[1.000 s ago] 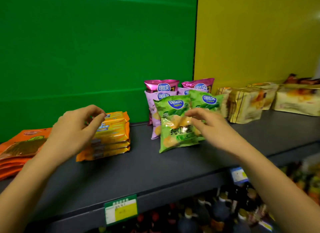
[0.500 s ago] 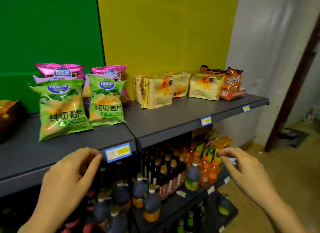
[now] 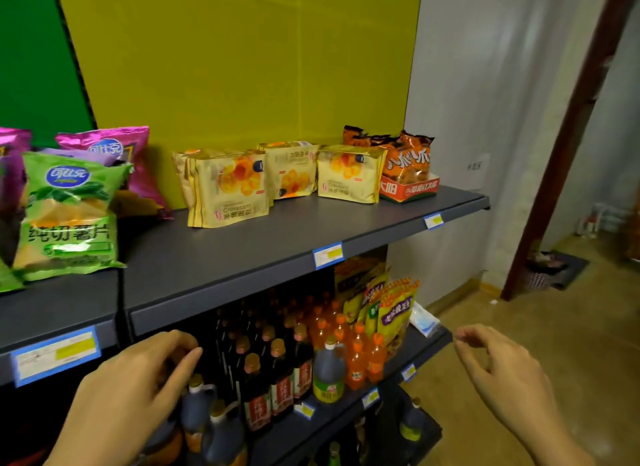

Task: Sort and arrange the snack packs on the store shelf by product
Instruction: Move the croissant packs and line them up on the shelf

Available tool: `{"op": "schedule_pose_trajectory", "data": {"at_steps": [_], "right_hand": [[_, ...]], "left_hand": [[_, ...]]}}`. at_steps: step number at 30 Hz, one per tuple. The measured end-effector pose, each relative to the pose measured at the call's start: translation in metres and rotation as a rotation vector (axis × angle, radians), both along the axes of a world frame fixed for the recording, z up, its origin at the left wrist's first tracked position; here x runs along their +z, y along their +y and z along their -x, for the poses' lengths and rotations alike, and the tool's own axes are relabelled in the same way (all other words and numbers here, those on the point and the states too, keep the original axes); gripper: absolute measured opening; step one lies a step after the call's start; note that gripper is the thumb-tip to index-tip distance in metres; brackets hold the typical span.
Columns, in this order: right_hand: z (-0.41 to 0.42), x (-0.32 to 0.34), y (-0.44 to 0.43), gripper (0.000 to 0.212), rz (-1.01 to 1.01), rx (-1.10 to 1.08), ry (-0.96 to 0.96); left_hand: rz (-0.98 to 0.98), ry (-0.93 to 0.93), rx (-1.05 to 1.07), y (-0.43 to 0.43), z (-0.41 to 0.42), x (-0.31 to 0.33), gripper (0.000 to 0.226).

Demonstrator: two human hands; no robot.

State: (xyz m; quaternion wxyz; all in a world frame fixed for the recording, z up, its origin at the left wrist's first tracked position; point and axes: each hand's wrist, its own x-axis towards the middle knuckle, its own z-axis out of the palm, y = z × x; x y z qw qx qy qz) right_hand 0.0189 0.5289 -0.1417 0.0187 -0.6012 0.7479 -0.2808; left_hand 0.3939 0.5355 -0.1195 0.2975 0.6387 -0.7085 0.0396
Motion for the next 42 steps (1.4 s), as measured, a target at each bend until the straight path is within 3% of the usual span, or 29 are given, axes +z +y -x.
{"op": "schedule_pose_trajectory", "data": {"at_steps": [3,14,22,31,35,39,42], "right_hand": [[0.021,0.007,-0.043,0.009,0.053,0.04,0.028],[0.064,0.077,-0.237,0.023,0.246,0.36,-0.109],[0.057,0.097,-0.354,0.069,0.127,0.421,-0.348],[0.031,0.096,-0.433,0.089,0.079,0.509,-0.585],[0.02,0.098,-0.449,0.091,0.111,0.465,-0.705],[0.017,0.093,-0.453,0.074,0.138,0.423,-0.62],[0.025,0.087,-0.457,0.073,0.168,0.488,-0.605]], "left_hand": [[0.027,0.063,-0.031,-0.026,0.021,0.005,0.026],[0.094,0.037,0.116,-0.134,0.104,0.047,0.031],[0.03,0.035,0.24,-0.202,0.139,0.056,0.016],[-0.089,0.038,0.444,-0.257,0.139,0.06,0.035],[-0.137,0.063,0.555,-0.263,0.121,0.055,0.034],[-0.006,0.166,0.691,-0.263,0.094,0.049,0.034],[0.087,0.212,0.788,-0.265,0.078,0.05,0.046]]}}
